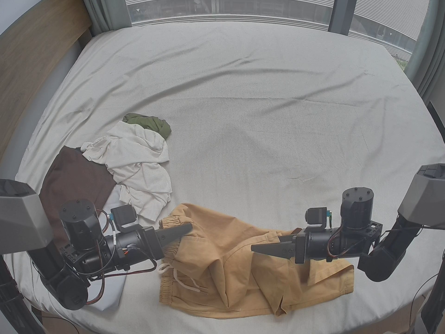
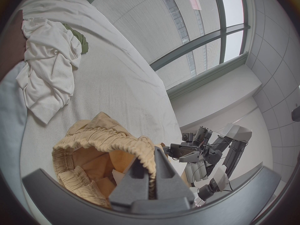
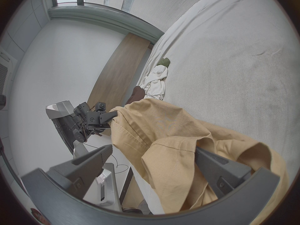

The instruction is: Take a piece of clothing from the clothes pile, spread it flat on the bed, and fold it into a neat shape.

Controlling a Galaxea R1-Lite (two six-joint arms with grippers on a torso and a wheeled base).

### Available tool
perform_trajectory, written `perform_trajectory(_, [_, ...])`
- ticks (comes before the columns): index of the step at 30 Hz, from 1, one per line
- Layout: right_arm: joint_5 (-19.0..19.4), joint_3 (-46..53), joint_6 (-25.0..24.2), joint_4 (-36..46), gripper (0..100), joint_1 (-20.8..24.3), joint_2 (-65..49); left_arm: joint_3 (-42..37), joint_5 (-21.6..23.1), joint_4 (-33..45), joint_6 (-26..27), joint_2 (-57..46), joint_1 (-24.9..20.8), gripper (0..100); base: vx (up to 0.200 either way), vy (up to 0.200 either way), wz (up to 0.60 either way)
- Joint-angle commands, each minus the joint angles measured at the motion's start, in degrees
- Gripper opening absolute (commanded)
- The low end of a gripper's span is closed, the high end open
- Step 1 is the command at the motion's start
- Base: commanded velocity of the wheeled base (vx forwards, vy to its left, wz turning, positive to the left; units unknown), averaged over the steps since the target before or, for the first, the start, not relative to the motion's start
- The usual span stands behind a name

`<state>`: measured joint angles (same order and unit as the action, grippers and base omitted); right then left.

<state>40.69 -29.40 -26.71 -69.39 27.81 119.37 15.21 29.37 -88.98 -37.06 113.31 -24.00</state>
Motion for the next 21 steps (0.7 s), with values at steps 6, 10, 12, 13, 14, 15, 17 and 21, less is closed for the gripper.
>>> perform_trajectory(6, [-1.6, -1.0, 0.0, 0.0, 0, 0.8, 1.0, 0.0, 0.0, -0.1, 0.0, 0.0, -0.2, 0, 0.000, 0.000, 0.00])
perform_trajectory(10, [-1.7, -0.7, 0.0, -0.6, 0, 0.9, 0.9, 0.0, 0.0, -0.1, 0.0, 0.0, -0.2, 0, 0.000, 0.000, 0.00])
perform_trajectory(12, [-1.7, -0.5, 0.0, -0.7, 0, 0.8, 0.7, 0.0, 0.0, -0.1, 0.0, 0.0, -0.2, 0, 0.000, 0.000, 0.00])
perform_trajectory(13, [-1.7, -0.5, 0.0, -0.7, 0, 0.8, 0.7, 0.0, 0.0, -0.1, 0.0, 0.0, -0.2, 0, 0.000, 0.000, 0.00])
perform_trajectory(14, [-2.3, -0.2, -0.1, -1.0, 0, 0.6, 0.4, 0.0, -0.1, -0.1, 0.0, 0.0, -0.2, 0, 0.000, 0.000, 0.00])
perform_trajectory(15, [-2.4, -0.1, -0.1, -1.1, 0, 0.6, 0.4, 0.0, 0.0, -0.1, 0.0, 0.0, -0.2, 0, 0.000, 0.000, 0.00])
perform_trajectory(17, [-2.6, 0.8, -0.1, -2.2, 0, 0.2, -0.2, 0.0, -0.1, -0.1, 0.0, 0.0, -0.2, 0, 0.000, 0.000, 0.00])
perform_trajectory(21, [-2.6, 3.2, -0.4, -4.6, 0, -0.6, -2.4, 0.2, -0.1, -0.1, 0.0, 0.0, -0.2, 0, 0.000, 0.000, 0.00])
